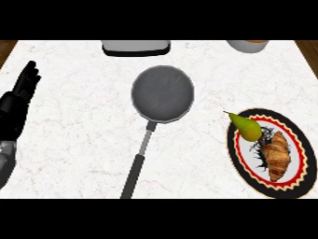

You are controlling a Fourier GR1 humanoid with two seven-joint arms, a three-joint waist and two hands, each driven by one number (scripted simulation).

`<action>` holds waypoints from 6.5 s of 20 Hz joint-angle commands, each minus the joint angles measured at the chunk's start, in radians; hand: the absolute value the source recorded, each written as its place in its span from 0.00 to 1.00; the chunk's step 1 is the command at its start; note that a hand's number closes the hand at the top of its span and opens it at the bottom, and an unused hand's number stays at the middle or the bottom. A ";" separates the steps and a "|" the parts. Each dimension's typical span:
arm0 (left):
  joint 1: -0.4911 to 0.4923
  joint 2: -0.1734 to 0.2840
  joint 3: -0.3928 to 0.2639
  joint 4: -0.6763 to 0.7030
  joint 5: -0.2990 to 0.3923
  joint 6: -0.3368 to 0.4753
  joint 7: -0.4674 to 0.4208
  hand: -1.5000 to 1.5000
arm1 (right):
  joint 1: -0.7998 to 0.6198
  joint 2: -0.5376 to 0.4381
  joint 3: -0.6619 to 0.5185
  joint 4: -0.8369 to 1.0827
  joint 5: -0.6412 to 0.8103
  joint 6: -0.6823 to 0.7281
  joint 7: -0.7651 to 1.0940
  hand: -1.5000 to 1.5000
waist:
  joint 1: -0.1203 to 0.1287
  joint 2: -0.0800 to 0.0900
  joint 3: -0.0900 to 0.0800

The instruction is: Pick the croissant from the plate and place it in the pan

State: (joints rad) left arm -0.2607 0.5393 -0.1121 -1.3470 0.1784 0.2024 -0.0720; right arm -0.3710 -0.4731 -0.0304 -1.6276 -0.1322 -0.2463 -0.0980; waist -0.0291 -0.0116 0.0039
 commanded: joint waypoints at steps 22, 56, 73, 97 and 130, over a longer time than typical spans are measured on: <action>0.312 -0.068 -0.144 -0.162 -0.081 0.056 0.114 0.50 | 0.728 -0.158 -0.056 -0.139 0.388 -0.294 0.943 0.00 | 0.032 0.007 -0.011; 0.289 -0.113 -0.125 -0.214 -0.147 0.029 0.182 0.50 | 0.059 -0.291 0.229 0.229 0.010 0.273 1.492 0.00 | 0.054 0.016 -0.005; 0.317 -0.119 -0.087 -0.250 -0.150 0.011 0.206 0.50 | -0.042 -0.183 0.366 0.379 0.006 0.240 1.581 0.00 | 0.048 0.013 -0.005; 0.331 -0.134 -0.004 -0.238 -0.157 -0.082 0.188 0.50 | 0.040 -0.063 0.341 0.482 0.135 0.147 1.381 1.00 | 0.033 0.011 -0.004; 0.335 -0.221 -0.034 -0.222 -0.264 -0.048 0.177 0.50 | -0.132 -0.170 0.522 0.003 0.863 0.001 0.848 1.00 | 0.037 0.011 -0.004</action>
State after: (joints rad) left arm 0.0582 0.3405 -0.1281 -1.5695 -0.0545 0.1402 0.1229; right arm -0.4512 -0.7064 0.4917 -1.5954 0.6662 -0.2306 0.7463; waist 0.0002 -0.0043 -0.0009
